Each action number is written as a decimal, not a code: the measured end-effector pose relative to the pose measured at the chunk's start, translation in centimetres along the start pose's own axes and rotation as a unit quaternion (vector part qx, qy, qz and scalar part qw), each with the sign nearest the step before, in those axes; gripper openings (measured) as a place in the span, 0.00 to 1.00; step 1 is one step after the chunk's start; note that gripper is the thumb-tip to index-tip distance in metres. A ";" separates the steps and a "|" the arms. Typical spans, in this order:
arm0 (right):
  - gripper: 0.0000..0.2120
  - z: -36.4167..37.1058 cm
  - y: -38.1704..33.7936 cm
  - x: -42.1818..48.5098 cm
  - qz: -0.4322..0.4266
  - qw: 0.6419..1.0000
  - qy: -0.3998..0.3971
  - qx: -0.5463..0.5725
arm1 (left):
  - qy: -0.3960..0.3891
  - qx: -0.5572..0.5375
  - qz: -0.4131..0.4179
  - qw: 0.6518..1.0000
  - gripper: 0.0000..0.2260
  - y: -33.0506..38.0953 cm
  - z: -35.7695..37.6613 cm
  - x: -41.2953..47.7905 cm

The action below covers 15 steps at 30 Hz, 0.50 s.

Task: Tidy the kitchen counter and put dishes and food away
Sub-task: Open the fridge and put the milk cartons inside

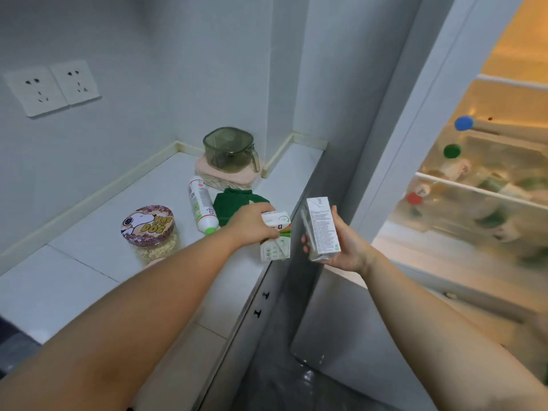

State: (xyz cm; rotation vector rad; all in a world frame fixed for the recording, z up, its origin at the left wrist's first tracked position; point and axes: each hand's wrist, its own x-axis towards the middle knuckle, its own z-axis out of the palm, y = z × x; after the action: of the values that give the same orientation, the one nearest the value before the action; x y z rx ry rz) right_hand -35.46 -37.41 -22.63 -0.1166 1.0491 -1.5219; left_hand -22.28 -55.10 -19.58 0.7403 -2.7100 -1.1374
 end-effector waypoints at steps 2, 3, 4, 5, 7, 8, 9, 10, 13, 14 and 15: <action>0.29 -1.0 -0.8 -2.2 -0.010 1.000 0.005 -0.018 | -0.016 -0.017 0.024 0.999 0.16 2.1 0.4 0.2; 0.28 -1.2 -1.1 -3.1 -0.019 1.000 0.008 -0.018 | -0.022 -0.028 0.031 0.999 0.15 3.0 0.6 0.2; 0.26 -1.3 -1.4 -4.0 -0.034 0.999 0.012 -0.009 | -0.028 -0.038 0.038 0.998 0.14 4.1 0.7 0.3; 0.25 -1.5 -1.8 -5.0 -0.053 0.999 0.011 0.008 | -0.035 -0.045 0.047 0.997 0.14 5.2 0.8 0.4; 0.23 -1.8 -2.6 -6.6 -0.089 0.994 0.010 0.059 | -0.046 -0.050 0.066 0.995 0.13 7.4 1.1 0.7; 0.22 -2.1 -3.0 -7.4 -0.108 0.991 0.012 0.075 | -0.051 -0.052 0.078 0.994 0.13 8.3 1.2 0.7; 0.22 -2.7 -3.7 -8.4 -0.137 0.987 0.021 0.084 | -0.057 -0.051 0.093 0.993 0.13 9.6 1.6 0.9; 0.22 -2.9 -4.3 -9.1 -0.165 0.982 0.027 0.088 | -0.060 -0.051 0.106 0.991 0.12 10.7 1.8 0.9; 0.20 -3.8 -5.9 -10.8 -0.282 0.946 0.123 0.102 | -0.047 -0.034 0.147 0.987 0.14 13.6 3.0 1.0; 0.16 -4.0 -6.3 -11.2 -0.317 0.928 0.167 0.104 | -0.032 -0.022 0.157 0.987 0.14 14.4 3.4 1.1; 0.14 -4.1 -6.7 -11.8 -0.349 0.905 0.217 0.106 | -0.019 -0.011 0.169 0.985 0.14 15.4 3.8 1.1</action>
State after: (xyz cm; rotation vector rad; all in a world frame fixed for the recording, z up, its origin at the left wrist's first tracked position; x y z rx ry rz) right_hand -39.74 -26.20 -14.99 0.0078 1.2524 -2.3860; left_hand -30.33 -43.94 -11.67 0.2421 -2.7072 -1.1033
